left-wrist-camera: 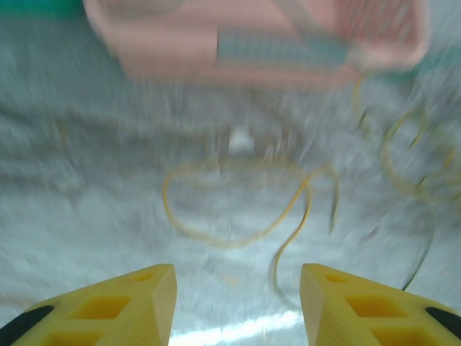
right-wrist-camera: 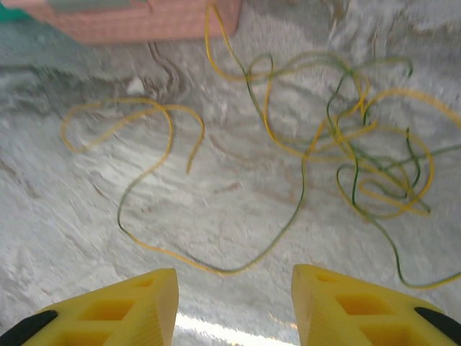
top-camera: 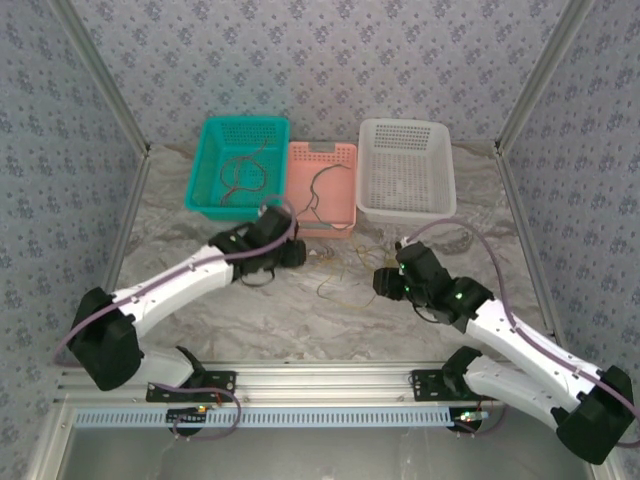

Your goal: Untangle the cables

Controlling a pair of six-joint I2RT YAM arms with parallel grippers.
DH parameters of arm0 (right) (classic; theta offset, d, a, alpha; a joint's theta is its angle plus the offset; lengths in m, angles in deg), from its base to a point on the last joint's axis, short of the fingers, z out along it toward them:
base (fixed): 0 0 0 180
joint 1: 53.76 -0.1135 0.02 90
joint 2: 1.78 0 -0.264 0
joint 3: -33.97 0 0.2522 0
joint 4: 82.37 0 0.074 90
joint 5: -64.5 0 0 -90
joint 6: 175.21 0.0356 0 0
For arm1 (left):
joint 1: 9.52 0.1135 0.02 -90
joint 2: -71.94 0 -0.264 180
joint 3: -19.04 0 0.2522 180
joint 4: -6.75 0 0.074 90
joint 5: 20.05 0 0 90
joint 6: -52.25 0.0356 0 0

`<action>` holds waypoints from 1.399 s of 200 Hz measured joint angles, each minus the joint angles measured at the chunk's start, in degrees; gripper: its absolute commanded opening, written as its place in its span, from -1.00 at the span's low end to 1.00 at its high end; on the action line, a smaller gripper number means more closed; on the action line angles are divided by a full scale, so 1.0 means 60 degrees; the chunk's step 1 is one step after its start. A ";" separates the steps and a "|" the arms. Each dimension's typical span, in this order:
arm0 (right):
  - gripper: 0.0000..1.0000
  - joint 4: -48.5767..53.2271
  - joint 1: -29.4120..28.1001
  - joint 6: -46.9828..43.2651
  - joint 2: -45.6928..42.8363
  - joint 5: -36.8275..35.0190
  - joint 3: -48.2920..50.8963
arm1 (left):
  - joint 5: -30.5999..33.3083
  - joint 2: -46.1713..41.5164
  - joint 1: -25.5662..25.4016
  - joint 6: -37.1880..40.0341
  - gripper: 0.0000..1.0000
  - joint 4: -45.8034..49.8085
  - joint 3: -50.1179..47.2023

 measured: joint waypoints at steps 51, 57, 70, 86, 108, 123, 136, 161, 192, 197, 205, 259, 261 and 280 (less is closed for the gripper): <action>-0.07 0.0055 -0.0240 0.0608 -0.0229 -0.0448 0.0444 | 0.1053 0.1362 -0.1792 0.1377 0.24 0.0226 0.1464; -0.07 0.0109 -0.0240 0.0663 -0.0339 -0.0481 0.0444 | 0.1286 0.1734 -0.1956 0.1727 0.25 0.0335 0.1974; -0.06 0.0189 -0.0251 0.0729 -0.0652 -0.0561 0.0444 | 0.1738 0.2619 -0.2244 0.2634 0.26 0.0474 0.3013; -0.03 0.0342 -0.0255 0.0798 -0.1173 -0.0699 0.0444 | 0.2095 0.3592 -0.2397 0.3687 0.28 0.0612 0.3832; 0.00 0.0699 -0.0255 0.0889 -0.1912 -0.0845 0.0444 | 0.2350 0.4790 -0.2404 0.4860 0.30 0.1082 0.4422; 0.00 0.0947 -0.0248 0.0922 -0.2299 -0.0918 0.0444 | 0.2477 0.5428 -0.2382 0.5435 0.30 0.1395 0.4579; 0.01 0.1096 -0.0248 0.0936 -0.2521 -0.0951 0.0441 | 0.2503 0.5774 -0.2361 0.5818 0.28 0.1581 0.4590; 0.01 0.1286 -0.0229 0.0936 -0.2626 -0.0954 0.0419 | 0.2503 0.6047 -0.2306 0.6269 0.24 0.1712 0.4590; 0.01 0.1293 -0.0229 0.0936 -0.2601 -0.0951 0.0350 | 0.2546 0.6153 -0.2138 0.6455 0.23 0.1632 0.4590; 0.01 0.1290 -0.0229 0.0936 -0.2594 -0.0951 0.0350 | 0.2546 0.6153 -0.2120 0.6481 0.23 0.1599 0.4590; 0.01 0.1297 -0.0229 0.0936 -0.2579 -0.0951 0.0350 | 0.2575 0.6156 -0.2069 0.6510 0.23 0.1530 0.4590; 0.01 0.1282 -0.0229 0.0936 -0.2441 -0.0947 0.0350 | 0.2506 0.6543 -0.1770 0.6655 -0.01 0.1282 0.4776; 0.01 0.1282 -0.0226 0.0936 -0.2433 -0.0947 0.0350 | 0.2492 0.6564 -0.1763 0.6637 -0.02 0.1279 0.4787; 0.02 0.1279 -0.0208 0.0936 -0.2404 -0.0951 0.0350 | 0.2317 0.6801 -0.1698 0.6604 -0.32 0.1282 0.4801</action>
